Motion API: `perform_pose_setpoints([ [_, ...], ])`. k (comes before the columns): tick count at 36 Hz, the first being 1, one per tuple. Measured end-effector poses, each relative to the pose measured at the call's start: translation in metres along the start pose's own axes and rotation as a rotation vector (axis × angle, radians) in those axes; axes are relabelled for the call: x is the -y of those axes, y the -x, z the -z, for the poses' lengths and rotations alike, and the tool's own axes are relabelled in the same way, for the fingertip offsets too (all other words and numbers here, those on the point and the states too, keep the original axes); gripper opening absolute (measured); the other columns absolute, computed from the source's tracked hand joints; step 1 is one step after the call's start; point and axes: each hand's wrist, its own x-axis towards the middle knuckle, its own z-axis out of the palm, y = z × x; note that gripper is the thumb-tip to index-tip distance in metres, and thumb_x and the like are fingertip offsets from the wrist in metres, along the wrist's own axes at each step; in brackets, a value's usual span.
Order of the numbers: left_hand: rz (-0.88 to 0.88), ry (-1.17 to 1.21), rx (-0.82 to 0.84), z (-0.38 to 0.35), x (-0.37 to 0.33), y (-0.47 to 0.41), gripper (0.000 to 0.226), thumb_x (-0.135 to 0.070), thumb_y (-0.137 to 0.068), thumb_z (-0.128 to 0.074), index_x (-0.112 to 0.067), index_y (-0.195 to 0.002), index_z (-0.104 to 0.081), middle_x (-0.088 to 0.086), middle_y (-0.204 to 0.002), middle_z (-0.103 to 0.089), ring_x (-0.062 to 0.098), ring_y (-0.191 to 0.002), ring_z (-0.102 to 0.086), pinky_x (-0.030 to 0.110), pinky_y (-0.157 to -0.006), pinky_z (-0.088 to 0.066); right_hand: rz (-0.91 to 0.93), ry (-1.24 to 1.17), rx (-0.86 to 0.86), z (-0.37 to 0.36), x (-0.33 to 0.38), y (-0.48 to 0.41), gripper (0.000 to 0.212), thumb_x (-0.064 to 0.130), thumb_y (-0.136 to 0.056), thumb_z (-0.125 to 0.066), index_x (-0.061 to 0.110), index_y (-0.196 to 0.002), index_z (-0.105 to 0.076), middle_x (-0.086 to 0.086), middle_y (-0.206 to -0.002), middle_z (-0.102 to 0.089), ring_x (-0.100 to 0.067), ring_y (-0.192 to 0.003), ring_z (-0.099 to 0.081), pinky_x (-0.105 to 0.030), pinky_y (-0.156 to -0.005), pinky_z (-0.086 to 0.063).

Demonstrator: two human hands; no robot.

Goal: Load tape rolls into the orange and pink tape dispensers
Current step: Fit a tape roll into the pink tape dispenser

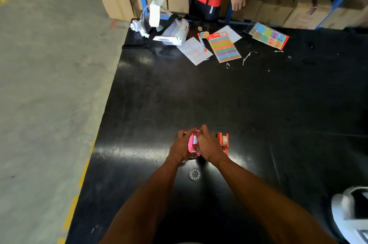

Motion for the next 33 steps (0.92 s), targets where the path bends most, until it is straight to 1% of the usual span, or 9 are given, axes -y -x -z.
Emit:
perform_pose_setpoints([
  [3, 0.014, 0.002, 0.001, 0.000, 0.000, -0.001, 0.111, -0.056, -0.043, -0.079, -0.048, -0.141, -0.027, 0.005, -0.144, -0.033, 0.032, -0.123, -0.054, 0.049, -0.100, -0.050, 0.026, -0.001, 0.012, 0.001, -0.004, -0.005, 0.021, 0.025, -0.098, -0.051, 0.018, -0.117, -0.057, 0.002, -0.109, -0.053, -0.019, -0.095, -0.062, -0.029, -0.083, -0.046],
  [7, 0.028, -0.075, 0.009, 0.001, -0.004, 0.001, 0.110, -0.042, -0.052, -0.086, -0.052, -0.141, -0.022, 0.001, -0.146, -0.030, 0.032, -0.120, -0.055, 0.048, -0.097, -0.053, 0.083, 0.004, 0.063, -0.002, -0.022, -0.015, 0.014, 0.028, -0.097, -0.045, 0.027, -0.109, -0.053, 0.023, -0.087, -0.046, -0.005, -0.078, -0.056, -0.033, -0.082, -0.052],
  [9, 0.023, -0.092, -0.005, 0.002, -0.006, 0.002, 0.110, -0.037, -0.055, -0.088, -0.053, -0.140, -0.020, 0.001, -0.145, -0.030, 0.030, -0.119, -0.056, 0.046, -0.094, -0.054, 0.116, 0.013, 0.097, 0.002, -0.022, -0.015, 0.017, 0.025, -0.097, -0.048, 0.023, -0.112, -0.055, 0.017, -0.091, -0.048, -0.004, -0.079, -0.053, -0.035, -0.086, -0.053],
  [14, 0.022, -0.124, -0.003, 0.002, -0.007, 0.004, 0.112, -0.034, -0.057, -0.089, -0.046, -0.144, -0.020, 0.001, -0.147, -0.029, 0.030, -0.122, -0.054, 0.046, -0.098, -0.052, 0.179, 0.005, 0.150, 0.020, -0.017, -0.013, 0.035, 0.022, -0.095, -0.063, 0.013, -0.128, -0.062, -0.006, -0.117, -0.053, -0.025, -0.103, -0.061, -0.033, -0.096, -0.050],
  [20, 0.019, -0.082, -0.013, 0.000, -0.010, 0.006, 0.109, -0.028, -0.061, -0.087, -0.041, -0.148, -0.022, 0.007, -0.144, -0.032, 0.034, -0.119, -0.056, 0.044, -0.098, -0.051, 0.175, -0.021, 0.159, 0.027, -0.017, -0.006, 0.037, 0.020, -0.093, -0.065, 0.011, -0.129, -0.063, -0.013, -0.120, -0.058, -0.029, -0.112, -0.059, -0.033, -0.096, -0.044],
  [25, 0.017, -0.035, -0.032, -0.006, -0.008, 0.016, 0.116, -0.024, -0.067, -0.085, -0.035, -0.153, -0.008, 0.009, -0.148, -0.025, 0.035, -0.129, -0.042, 0.048, -0.109, -0.040, 0.122, -0.028, 0.143, 0.026, -0.014, 0.003, 0.034, 0.018, -0.092, -0.066, 0.006, -0.124, -0.064, -0.017, -0.122, -0.061, -0.033, -0.113, -0.060, -0.036, -0.097, -0.046],
  [27, 0.046, -0.063, -0.095, -0.004, -0.012, 0.024, 0.103, -0.024, -0.073, -0.079, -0.027, -0.153, -0.014, 0.010, -0.146, -0.026, 0.035, -0.128, -0.036, 0.048, -0.112, -0.034, 0.122, -0.030, 0.141, 0.027, -0.014, 0.006, 0.031, 0.017, -0.091, -0.064, 0.003, -0.118, -0.066, -0.020, -0.120, -0.062, -0.035, -0.112, -0.060, -0.036, -0.095, -0.045],
  [29, 0.022, -0.016, -0.158, -0.004, -0.014, 0.034, 0.082, -0.024, -0.076, -0.077, -0.019, -0.145, -0.033, 0.011, -0.140, -0.038, 0.030, -0.125, -0.041, 0.045, -0.109, -0.037, 0.117, -0.041, 0.133, 0.028, -0.014, 0.010, 0.028, 0.018, -0.089, -0.064, 0.002, -0.112, -0.068, -0.021, -0.118, -0.063, -0.037, -0.110, -0.061, -0.037, -0.094, -0.047],
  [33, 0.065, 0.144, -0.170, -0.008, -0.020, 0.049, 0.033, -0.021, -0.097, -0.054, -0.016, -0.129, -0.055, 0.004, -0.127, -0.061, 0.020, -0.112, -0.060, 0.023, -0.092, -0.041, 0.097, -0.092, 0.114, 0.028, -0.014, 0.017, 0.023, 0.024, -0.088, -0.063, 0.006, -0.100, -0.071, -0.018, -0.110, -0.069, -0.035, -0.101, -0.065, -0.041, -0.088, -0.052],
])
